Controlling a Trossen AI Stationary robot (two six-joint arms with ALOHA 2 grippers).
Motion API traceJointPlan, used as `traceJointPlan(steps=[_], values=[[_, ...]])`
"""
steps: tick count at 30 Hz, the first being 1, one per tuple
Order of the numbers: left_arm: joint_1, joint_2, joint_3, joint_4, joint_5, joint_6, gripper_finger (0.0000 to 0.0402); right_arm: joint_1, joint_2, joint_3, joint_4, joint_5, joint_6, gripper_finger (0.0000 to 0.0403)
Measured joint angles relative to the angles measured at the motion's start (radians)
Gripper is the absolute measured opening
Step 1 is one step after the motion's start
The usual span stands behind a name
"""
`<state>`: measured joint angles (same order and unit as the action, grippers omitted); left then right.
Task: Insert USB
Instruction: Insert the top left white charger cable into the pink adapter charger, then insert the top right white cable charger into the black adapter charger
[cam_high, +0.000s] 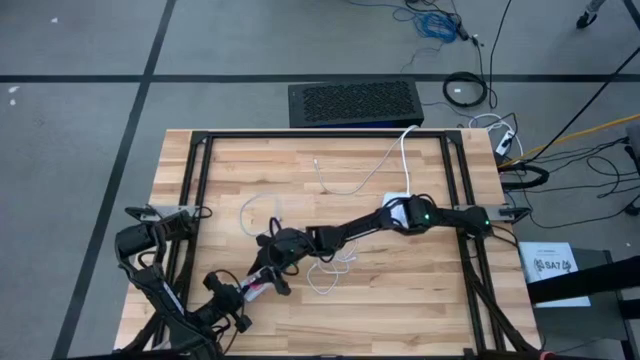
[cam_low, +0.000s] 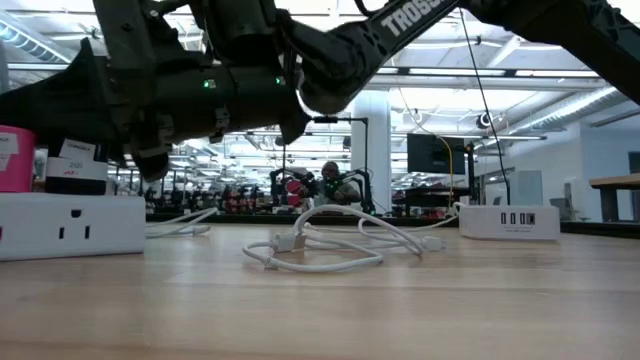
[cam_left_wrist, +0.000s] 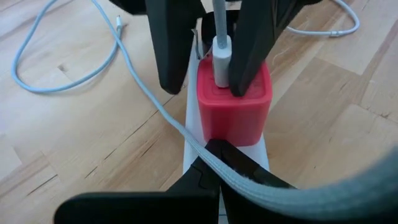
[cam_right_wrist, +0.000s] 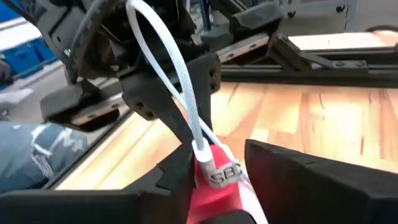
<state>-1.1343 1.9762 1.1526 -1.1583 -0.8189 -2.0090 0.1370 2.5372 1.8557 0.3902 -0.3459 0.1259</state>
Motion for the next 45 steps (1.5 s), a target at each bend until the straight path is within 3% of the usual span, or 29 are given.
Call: traceJointPlan(steps=[15, 23, 27, 30, 38, 45], values=[[-0.001, -0.053, -0.001, 0.008, 0.008, 0.043, 0.0006, -0.012, -0.251, -0.001, -0.417, 0.008, -0.156, 0.0172], [0.039, -0.113, -0.001, 0.053, 0.006, 0.244, 0.0006, 0.002, -0.444, 0.002, -0.945, 0.02, -0.241, 0.0174], [0.064, -0.177, -0.001, 0.052, 0.012, 0.336, 0.0006, 0.016, -0.485, -0.003, -1.237, 0.085, -0.243, 0.0174], [0.07, -0.231, -0.001, 0.049, -0.009, 0.395, 0.0006, 0.023, -0.491, -0.046, -1.353, 0.095, -0.234, 0.0174], [0.077, -0.341, 0.0, 0.047, 0.007, 0.456, 0.0006, 0.021, -0.556, -0.296, -1.365, 0.083, -0.182, 0.0174], [0.097, -0.407, 0.0, 0.034, 0.056, 0.553, 0.0033, 0.022, -0.728, -0.517, -1.331, 0.087, -0.076, 0.0174]])
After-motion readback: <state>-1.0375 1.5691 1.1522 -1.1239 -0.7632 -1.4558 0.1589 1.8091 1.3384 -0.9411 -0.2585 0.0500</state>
